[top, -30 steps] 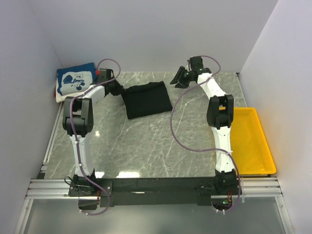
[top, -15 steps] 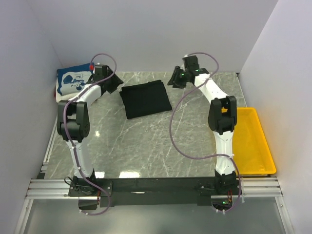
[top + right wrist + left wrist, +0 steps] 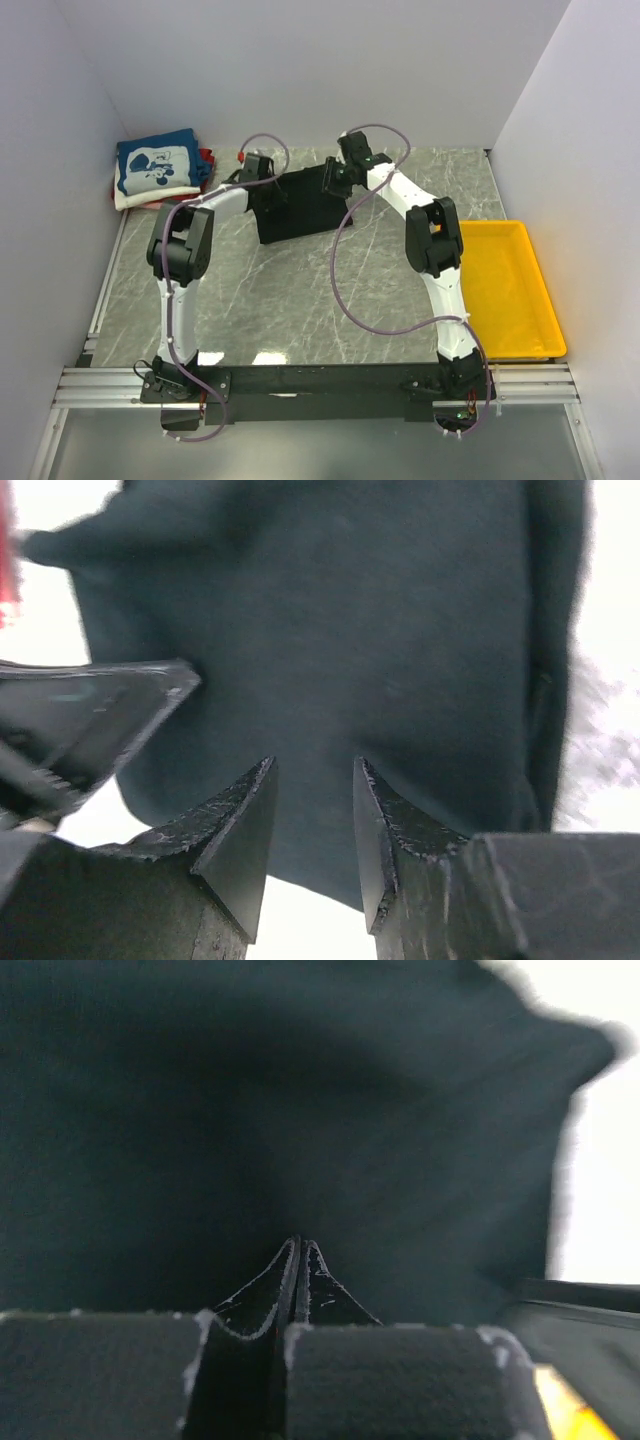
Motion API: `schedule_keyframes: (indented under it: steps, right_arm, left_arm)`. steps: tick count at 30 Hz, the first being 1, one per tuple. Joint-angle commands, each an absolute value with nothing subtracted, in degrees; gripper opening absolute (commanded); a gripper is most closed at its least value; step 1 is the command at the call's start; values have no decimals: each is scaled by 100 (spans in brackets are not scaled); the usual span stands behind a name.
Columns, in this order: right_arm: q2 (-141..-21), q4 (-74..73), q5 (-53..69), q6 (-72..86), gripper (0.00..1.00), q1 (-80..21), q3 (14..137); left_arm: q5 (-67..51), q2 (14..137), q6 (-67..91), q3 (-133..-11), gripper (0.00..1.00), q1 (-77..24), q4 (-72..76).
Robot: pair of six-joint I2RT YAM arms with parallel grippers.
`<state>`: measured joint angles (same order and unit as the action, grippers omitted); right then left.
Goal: Fold and stack the t-shirts
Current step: Fold the tshirt
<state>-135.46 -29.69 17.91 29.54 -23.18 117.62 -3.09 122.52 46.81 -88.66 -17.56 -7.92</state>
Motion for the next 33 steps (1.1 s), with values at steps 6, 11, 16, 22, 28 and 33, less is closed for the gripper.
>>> schedule_keyframes:
  steps: [6,11,16,22,28,33]
  right_arm:
    - [-13001,-2998,1687,3278,40,-2285,10444]
    - [-12350,-2804,1618,3340,39,-2285,9222]
    - [-11269,-2243,1792,3463,39,-2303,7581]
    - [-9714,-1881,1969,3305,38,-2601,5795]
    - [-8728,-2118,1794,3182,38,-2637,5325]
    - [-8990,-2127,1617,3208,36,-2628,6054]
  left_arm:
    - [-457,12112,4896,-8201,1,-1933,-721]
    - [-597,11647,5027,-7349,1,-2118,-546]
    - [-607,10892,5203,-6252,1,-2434,-308]
    - [-633,10056,5273,-5319,1,-2856,-272]
    - [-511,8914,5353,-4887,1,-2953,-509]
    - [-229,8947,4975,-5466,3,-2900,-914]
